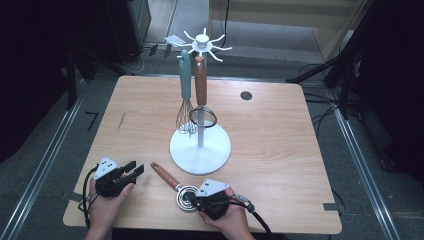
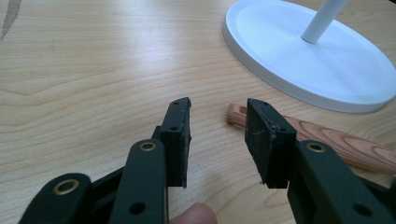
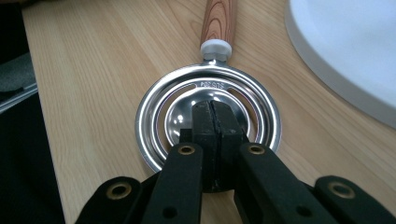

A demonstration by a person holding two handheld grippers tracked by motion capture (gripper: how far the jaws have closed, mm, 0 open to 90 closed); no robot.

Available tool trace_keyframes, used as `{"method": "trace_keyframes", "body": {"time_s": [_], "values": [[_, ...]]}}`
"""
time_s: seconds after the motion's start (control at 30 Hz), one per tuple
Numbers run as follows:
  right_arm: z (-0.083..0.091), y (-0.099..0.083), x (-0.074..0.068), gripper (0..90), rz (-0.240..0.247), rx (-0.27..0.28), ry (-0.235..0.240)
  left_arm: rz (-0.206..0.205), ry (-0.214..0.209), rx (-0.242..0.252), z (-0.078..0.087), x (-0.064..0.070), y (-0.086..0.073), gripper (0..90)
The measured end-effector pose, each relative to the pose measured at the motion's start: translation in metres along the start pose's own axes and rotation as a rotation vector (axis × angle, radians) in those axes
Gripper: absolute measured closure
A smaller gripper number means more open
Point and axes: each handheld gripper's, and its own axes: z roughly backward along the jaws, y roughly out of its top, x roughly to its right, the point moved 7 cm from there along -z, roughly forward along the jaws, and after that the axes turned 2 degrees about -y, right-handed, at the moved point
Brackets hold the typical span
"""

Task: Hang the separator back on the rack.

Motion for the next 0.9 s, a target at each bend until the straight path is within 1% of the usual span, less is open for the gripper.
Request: {"method": "trace_keyframes", "body": {"time_s": [0.1, 0.2, 0.3, 0.4, 0.47, 0.53, 0.6, 0.67, 0.73, 0.77, 0.8, 0.83, 0.9], "values": [[0.008, -0.006, 0.004, 90.0, 0.004, 0.001, 0.006, -0.002, -0.007, -0.002, -0.001, 0.001, 0.000, 61.8], [0.015, -0.013, 0.010, 90.0, 0.018, 0.005, -0.007, -0.009, -0.010, -0.006, -0.002, 0.003, -0.001, 61.8], [0.023, -0.019, 0.016, 89.1, 0.007, 0.003, -0.005, -0.007, -0.010, -0.005, -0.002, 0.003, -0.001, 61.9], [0.031, -0.022, 0.020, 81.9, 0.005, 0.000, -0.002, -0.005, -0.009, -0.004, -0.002, 0.002, -0.001, 61.9], [0.035, -0.018, 0.022, 78.6, -0.014, 0.022, 0.008, -0.002, -0.007, -0.001, -0.002, 0.001, 0.000, 61.8], [0.037, -0.007, 0.023, 75.5, -0.014, 0.047, -0.001, 0.000, -0.003, 0.002, -0.002, 0.000, 0.000, 61.8], [0.036, 0.006, 0.022, 72.2, -0.005, 0.067, 0.001, -0.003, -0.003, -0.001, -0.003, 0.000, 0.000, 61.6], [0.031, 0.016, 0.019, 68.4, 0.017, 0.062, -0.002, 0.000, 0.002, -0.001, -0.002, 0.000, -0.001, 61.0], [0.024, 0.021, 0.015, 63.6, 0.035, 0.036, 0.014, 0.001, 0.012, 0.006, -0.002, -0.002, 0.000, 59.6], [0.017, 0.023, 0.014, 61.6, 0.049, 0.014, 0.017, 0.008, 0.025, 0.009, -0.001, -0.003, 0.000, 56.0], [0.012, 0.024, 0.013, 60.7, 0.062, 0.002, 0.004, 0.015, 0.034, 0.012, -0.001, -0.005, 0.001, 52.8], [0.008, 0.025, 0.013, 59.8, 0.064, -0.013, -0.005, 0.022, 0.041, 0.015, 0.000, -0.007, 0.001, 50.1], [0.000, 0.026, 0.012, 58.6, 0.057, -0.030, 0.000, 0.028, 0.061, 0.021, 0.001, -0.010, 0.002, 46.2]]}}
